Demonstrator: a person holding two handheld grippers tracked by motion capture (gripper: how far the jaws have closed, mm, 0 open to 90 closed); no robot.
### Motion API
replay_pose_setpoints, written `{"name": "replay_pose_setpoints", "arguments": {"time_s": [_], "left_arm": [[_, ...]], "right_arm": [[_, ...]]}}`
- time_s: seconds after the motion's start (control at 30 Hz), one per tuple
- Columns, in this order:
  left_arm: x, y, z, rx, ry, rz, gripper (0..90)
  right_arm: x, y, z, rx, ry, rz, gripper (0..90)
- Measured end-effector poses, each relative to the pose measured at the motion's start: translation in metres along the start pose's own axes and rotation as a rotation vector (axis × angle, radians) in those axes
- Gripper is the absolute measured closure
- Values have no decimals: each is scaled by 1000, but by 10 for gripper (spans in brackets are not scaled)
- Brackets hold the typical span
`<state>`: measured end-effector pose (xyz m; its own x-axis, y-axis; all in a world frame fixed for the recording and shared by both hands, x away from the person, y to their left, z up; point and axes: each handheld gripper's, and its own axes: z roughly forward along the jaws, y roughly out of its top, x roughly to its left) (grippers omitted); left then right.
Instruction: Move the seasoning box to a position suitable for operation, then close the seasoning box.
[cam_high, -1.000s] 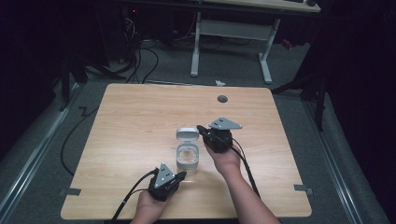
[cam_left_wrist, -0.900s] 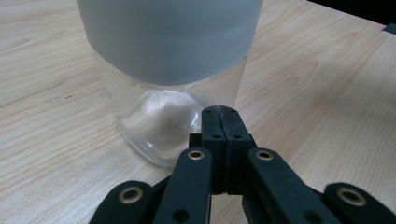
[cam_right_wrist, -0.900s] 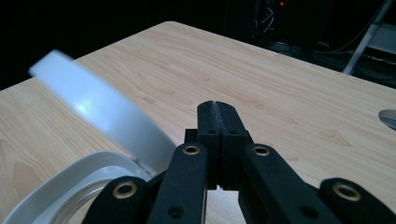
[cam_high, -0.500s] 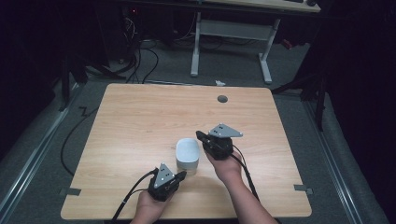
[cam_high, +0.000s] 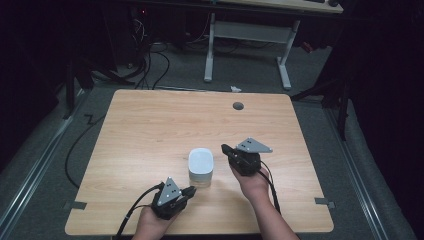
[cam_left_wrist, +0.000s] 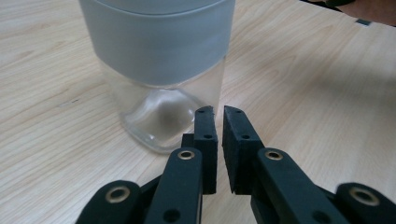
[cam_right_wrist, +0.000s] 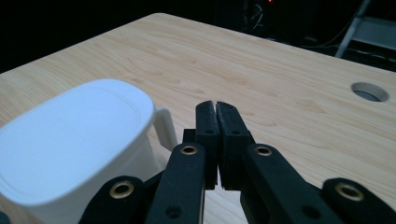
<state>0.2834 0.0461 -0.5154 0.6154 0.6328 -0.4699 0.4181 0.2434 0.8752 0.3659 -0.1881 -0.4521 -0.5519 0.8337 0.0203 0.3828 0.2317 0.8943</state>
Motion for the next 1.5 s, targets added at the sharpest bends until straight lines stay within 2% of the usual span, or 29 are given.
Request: {"name": "replay_pose_setpoints", "arguments": {"time_s": [0.1, 0.23, 0.37, 0.5, 0.6, 0.67, 0.8, 0.87, 0.97, 1.03, 1.1, 1.13, 1.17, 1.2, 1.23, 1.27, 1.3, 1.37, 1.4, 1.5], "left_arm": [[8, 6, -7, -12, 18, 13, 827], [21, 16, -12, -38, 49, 0, 810], [40, 26, -16, -64, 110, 16, 727], [62, 32, -19, -91, 180, -5, 665], [72, 38, -19, -113, 219, -25, 618], [79, 38, -19, -117, 245, -22, 589], [87, 38, -22, -117, 269, -28, 565], [92, 40, -24, -123, 277, -45, 560], [100, 41, -27, -126, 301, -48, 549], [104, 43, -30, -125, 320, -49, 537], [107, 42, -40, -122, 351, -30, 508], [111, 42, -51, -139, 369, -38, 508], [114, 42, -58, -151, 376, -64, 513], [118, 44, -66, -169, 378, -109, 526], [121, 45, -72, -189, 379, -150, 527], [122, 46, -75, -201, 386, -167, 527], [122, 48, -76, -210, 401, -160, 526], [117, 47, -76, -220, 400, -142, 517], [114, 44, -74, -207, 402, -113, 515], [111, 38, -71, -171, 409, -71, 512]], "right_arm": [[-8, -6, -8, -5, -18, 21, 882], [-17, -16, -15, 10, -41, 44, 867], [-25, -24, -20, 25, -67, 55, 755], [-33, -33, -24, 39, -79, 73, 649], [-39, -44, -28, 40, -92, 77, 585], [-45, -54, -32, 46, -127, 70, 536], [-52, -65, -38, 55, -149, 72, 506], [-57, -77, -38, 61, -152, 73, 468], [-63, -95, -43, 71, -180, 64, 449], [-65, -101, -52, 74, -180, 95, 417], [-61, -109, -66, 37, -184, 114, 404], [-59, -113, -73, 22, -197, 123, 412], [-59, -118, -80, 15, -205, 138, 415], [-60, -118, -84, 31, -198, 109, 407], [-61, -117, -85, 34, -217, 90, 412], [-61, -117, -85, 34, -217, 90, 412], [-63, -117, -84, 34, -223, 89, 405], [-67, -117, -81, 35, -214, 132, 378], [-66, -116, -79, 34, -202, 139, 377], [-62, -115, -77, 44, -194, 100, 378]]}}
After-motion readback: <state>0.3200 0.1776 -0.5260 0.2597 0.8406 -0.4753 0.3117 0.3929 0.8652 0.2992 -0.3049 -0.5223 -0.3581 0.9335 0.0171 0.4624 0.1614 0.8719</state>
